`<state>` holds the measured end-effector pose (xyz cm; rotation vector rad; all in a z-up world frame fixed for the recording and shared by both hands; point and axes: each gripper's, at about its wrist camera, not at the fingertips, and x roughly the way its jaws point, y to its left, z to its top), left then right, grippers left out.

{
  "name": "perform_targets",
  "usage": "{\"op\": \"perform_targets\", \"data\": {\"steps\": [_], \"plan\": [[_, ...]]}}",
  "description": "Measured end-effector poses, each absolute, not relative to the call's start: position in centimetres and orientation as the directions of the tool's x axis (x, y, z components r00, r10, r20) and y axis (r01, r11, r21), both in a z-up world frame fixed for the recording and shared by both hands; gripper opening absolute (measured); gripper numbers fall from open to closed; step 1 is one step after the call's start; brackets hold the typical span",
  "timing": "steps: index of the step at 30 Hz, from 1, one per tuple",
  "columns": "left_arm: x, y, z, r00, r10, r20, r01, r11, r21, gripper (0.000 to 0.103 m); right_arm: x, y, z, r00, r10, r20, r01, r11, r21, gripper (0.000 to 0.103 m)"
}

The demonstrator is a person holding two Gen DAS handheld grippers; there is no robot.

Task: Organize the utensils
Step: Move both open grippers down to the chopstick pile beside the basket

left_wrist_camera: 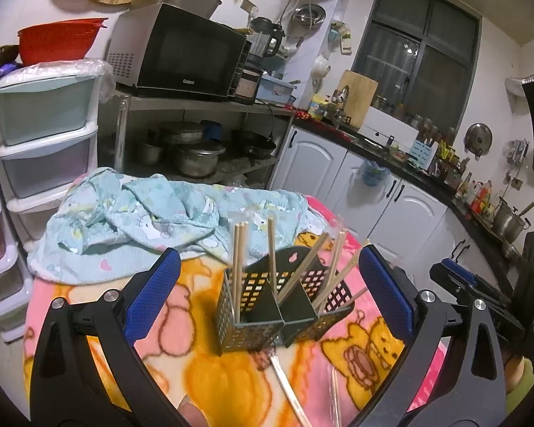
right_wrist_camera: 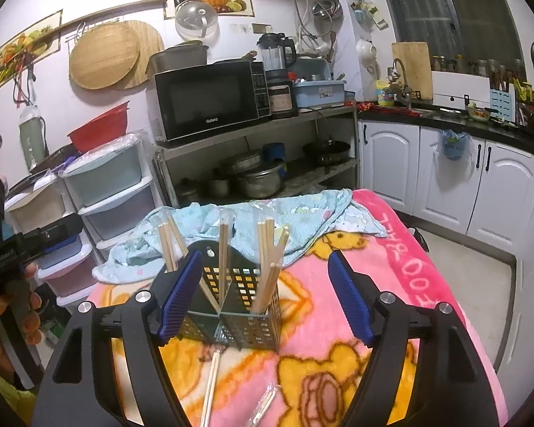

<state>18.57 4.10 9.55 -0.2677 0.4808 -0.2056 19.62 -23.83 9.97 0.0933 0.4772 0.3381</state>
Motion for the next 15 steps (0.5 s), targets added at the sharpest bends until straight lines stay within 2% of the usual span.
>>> {"op": "perform_targets", "data": {"steps": [15], "plan": [[17.6,3.0,7.5,0.839,-0.268,-0.473,0.142,0.948,-0.285,0.092,18.3,-23.7,8.2,0.81,0.336,-0.48,-0.302,0.941,0.149,0.073]]}}
